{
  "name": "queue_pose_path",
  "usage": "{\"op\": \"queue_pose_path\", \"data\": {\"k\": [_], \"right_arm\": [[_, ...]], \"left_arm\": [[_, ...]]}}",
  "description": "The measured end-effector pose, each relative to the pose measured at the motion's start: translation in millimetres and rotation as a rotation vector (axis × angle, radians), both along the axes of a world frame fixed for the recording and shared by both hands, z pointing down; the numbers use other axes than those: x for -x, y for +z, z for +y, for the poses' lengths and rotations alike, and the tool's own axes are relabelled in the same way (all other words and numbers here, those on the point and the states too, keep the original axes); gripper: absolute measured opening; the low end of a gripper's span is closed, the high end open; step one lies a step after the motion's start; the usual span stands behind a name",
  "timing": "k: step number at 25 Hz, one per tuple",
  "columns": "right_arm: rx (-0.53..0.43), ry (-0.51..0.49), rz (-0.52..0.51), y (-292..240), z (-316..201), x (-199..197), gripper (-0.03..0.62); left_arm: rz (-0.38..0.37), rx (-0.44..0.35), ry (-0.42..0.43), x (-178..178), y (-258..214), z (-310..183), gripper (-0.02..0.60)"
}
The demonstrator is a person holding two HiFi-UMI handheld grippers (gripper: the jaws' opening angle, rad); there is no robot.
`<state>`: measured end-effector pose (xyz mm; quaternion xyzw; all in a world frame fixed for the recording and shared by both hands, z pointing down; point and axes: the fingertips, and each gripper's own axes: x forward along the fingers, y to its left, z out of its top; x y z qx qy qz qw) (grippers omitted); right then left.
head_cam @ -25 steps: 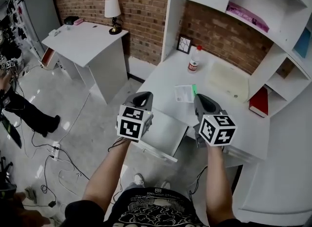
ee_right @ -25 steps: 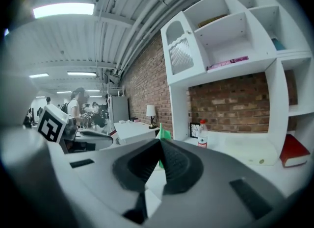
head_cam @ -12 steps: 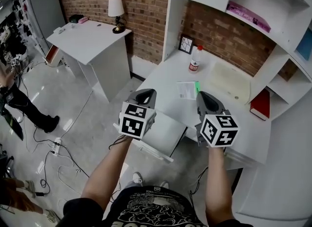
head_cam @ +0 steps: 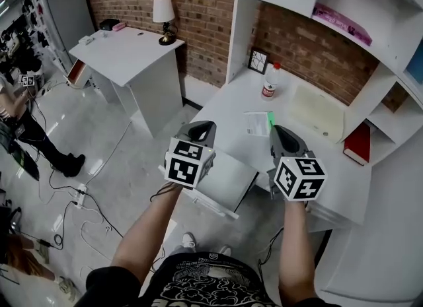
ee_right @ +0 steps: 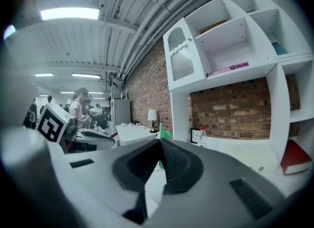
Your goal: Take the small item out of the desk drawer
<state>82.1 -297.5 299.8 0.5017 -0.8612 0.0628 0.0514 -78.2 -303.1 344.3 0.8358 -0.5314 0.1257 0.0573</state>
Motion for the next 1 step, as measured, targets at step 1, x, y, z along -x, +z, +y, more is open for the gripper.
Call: {"op": "queue_pose_path", "data": {"k": [1], "right_arm": [[0.000, 0.001, 0.000, 0.0, 0.5, 0.0, 0.006]], "left_arm": [[-0.001, 0.001, 0.002, -0.2, 0.5, 0.5, 0.009]]}}
